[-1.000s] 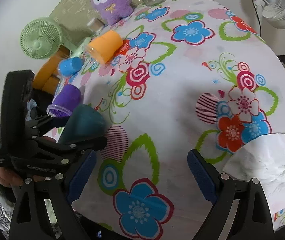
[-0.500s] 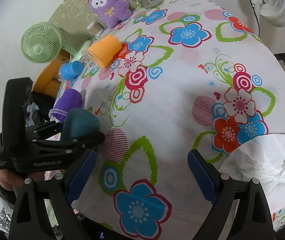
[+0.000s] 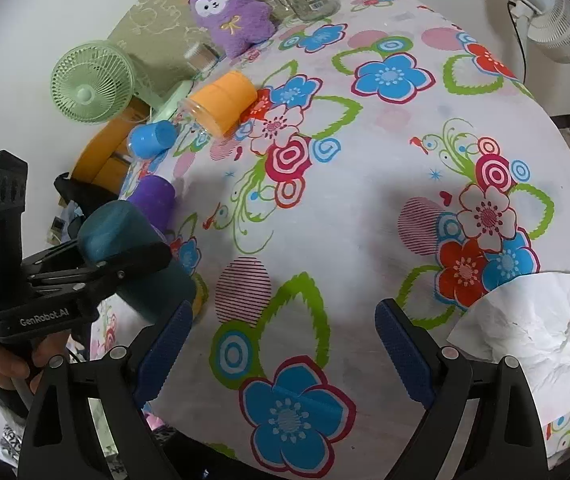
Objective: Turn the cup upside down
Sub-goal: 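Rotate the teal cup with the left gripper so its base faces up, then lower the teal cup rim-down onto the cloth with the left gripper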
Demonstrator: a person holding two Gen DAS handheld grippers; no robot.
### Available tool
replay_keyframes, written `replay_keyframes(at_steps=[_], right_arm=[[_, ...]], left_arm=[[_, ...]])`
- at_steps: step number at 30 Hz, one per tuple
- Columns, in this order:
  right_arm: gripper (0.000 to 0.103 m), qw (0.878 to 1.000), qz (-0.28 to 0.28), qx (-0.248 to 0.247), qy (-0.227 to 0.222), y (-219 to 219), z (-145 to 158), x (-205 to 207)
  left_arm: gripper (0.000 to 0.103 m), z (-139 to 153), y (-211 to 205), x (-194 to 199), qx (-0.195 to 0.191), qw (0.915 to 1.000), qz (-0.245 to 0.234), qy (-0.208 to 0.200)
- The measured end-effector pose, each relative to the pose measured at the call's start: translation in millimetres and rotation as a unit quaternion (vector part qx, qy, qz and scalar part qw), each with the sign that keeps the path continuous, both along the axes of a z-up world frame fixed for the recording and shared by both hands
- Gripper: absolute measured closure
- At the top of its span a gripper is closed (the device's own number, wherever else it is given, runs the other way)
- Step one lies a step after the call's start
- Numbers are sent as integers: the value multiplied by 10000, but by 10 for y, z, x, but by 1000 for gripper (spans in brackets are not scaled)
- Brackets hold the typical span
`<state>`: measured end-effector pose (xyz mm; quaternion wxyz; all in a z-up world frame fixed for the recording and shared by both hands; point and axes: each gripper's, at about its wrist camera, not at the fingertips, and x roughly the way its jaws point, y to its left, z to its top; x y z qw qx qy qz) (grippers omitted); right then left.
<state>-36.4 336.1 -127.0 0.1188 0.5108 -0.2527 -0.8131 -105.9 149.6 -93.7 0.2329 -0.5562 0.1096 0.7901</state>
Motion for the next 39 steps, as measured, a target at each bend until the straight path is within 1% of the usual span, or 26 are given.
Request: replay_keyframes(at_steps=[6,13,19,21,25,32,36,39], right_arm=[[9,10000,52,14,24,-44,27,7],[9,9999,150,25,44,-116,47,18],[9,9996,252,36,80,-190,79,30],[9,9996,283,34,86,-212,86,28],[9,9993,353,30,107,-259,94,25],[9,9990,433,21,126,-318,108,32],[9,9988,480,32,125,-356,105,39],[9,9987,503,34,110,-370,93,44]], left_arm=[[37,144,-92,60,142,9996,161,208],[37,299,-228,123,315,9980,377,399],[37,473,-330,254,412,9958,499,644],[37,516,-351,301,397,9955,513,696],[37,593,-377,407,248,9947,548,832],[37,720,-409,574,263,9935,495,986],[37,728,-409,627,223,9935,506,999],[37,674,-411,647,164,9941,522,935]])
